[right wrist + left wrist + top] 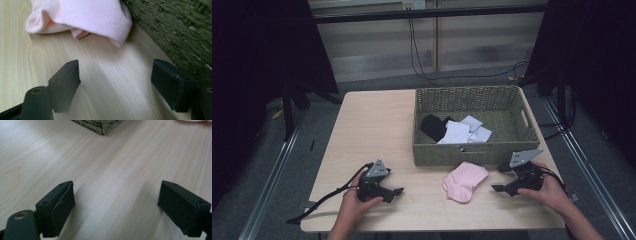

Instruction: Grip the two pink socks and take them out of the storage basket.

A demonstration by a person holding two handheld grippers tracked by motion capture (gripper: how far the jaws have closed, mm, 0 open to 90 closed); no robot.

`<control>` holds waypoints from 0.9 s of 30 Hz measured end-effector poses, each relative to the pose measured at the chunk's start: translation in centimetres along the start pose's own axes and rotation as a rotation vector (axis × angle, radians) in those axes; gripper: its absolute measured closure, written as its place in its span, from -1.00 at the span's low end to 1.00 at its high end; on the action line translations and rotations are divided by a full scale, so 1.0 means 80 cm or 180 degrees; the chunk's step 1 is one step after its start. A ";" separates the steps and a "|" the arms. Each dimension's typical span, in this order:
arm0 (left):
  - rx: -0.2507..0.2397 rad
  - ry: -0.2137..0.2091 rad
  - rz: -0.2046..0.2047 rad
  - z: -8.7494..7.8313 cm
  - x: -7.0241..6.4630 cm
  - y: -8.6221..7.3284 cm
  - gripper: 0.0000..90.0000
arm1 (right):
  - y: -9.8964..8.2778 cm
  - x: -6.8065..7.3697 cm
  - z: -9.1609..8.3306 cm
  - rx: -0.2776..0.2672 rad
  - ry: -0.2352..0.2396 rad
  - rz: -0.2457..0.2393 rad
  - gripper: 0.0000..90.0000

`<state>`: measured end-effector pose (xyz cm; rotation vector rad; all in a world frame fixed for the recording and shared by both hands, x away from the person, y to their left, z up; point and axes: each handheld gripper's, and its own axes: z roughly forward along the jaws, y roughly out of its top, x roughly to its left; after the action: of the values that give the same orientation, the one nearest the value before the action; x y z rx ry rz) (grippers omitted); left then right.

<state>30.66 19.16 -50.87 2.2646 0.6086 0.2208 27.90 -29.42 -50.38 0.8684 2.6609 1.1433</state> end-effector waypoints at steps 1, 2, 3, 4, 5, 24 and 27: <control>0.0000 0.0000 0.0000 0.000 0.000 0.000 -0.71 | -0.001 0.000 0.000 -0.0014 -0.0013 -0.0004 -0.50; -0.0001 0.0000 0.0000 0.000 0.000 0.000 -0.71 | -0.002 0.000 -0.001 -0.0023 -0.0026 -0.0007 -0.50; -0.0001 0.0000 0.0000 0.000 0.000 0.000 -0.71 | -0.003 0.000 -0.001 -0.0024 -0.0032 -0.0009 -0.51; 0.0000 0.0000 0.0000 0.000 0.000 0.000 -0.71 | -0.003 0.000 -0.001 -0.0036 -0.0036 -0.0010 -0.51; 0.0000 0.0000 0.0000 0.000 0.000 0.000 -0.71 | -0.004 0.000 -0.001 -0.0045 -0.0051 -0.0022 -0.51; 0.0000 0.0001 0.0001 0.000 0.000 0.000 -0.71 | -0.011 0.004 0.003 -0.0147 -0.0249 -0.0138 -0.61; 0.0000 0.0001 0.0002 0.000 0.000 0.000 -0.71 | -0.011 0.004 0.003 -0.0147 -0.0251 -0.0135 -0.62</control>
<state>30.65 19.16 -50.87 2.2647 0.6082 0.2216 27.30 -29.56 -51.11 0.8274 2.5668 1.1319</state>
